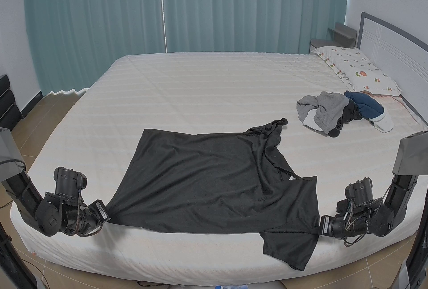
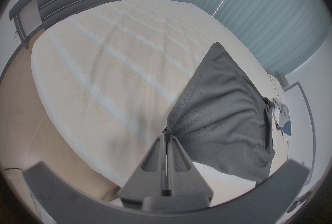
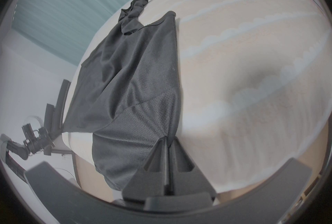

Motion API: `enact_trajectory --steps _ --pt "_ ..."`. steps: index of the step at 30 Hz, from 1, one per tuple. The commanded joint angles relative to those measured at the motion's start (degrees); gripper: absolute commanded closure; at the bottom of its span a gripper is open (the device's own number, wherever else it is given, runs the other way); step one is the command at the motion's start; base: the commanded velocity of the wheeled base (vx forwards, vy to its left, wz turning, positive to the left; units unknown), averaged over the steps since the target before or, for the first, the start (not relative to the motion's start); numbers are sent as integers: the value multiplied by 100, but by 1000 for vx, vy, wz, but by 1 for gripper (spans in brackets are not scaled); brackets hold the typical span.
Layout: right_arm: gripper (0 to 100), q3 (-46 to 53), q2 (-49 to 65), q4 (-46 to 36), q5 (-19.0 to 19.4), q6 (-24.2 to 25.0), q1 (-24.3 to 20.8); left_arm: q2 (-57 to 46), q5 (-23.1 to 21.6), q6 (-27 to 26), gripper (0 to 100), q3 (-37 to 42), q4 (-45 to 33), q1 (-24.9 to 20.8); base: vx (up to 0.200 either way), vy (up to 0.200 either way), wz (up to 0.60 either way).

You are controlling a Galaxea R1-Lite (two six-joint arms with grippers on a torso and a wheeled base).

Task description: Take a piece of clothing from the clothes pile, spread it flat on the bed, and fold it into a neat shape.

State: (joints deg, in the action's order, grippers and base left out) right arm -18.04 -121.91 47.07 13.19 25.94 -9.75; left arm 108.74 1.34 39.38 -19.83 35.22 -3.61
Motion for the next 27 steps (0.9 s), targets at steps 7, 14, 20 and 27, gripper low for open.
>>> enact_trajectory --steps 7,14,20,27 --pt "100 125 914 -1015 -9 -775 615 -538 7 -475 100 59 -938 0 0 0 0" --pt "100 125 985 -1288 -1 -924 624 -1074 7 -782 100 -64 -1913 0 0 0 0" --pt "100 345 985 -1314 -18 -977 369 -1101 -20 -958 100 -187 -2476 -8 0 0 0" --pt "100 495 1028 -1270 -528 -1205 307 -811 -196 -958 100 -179 -2485 -87 0 0 0"
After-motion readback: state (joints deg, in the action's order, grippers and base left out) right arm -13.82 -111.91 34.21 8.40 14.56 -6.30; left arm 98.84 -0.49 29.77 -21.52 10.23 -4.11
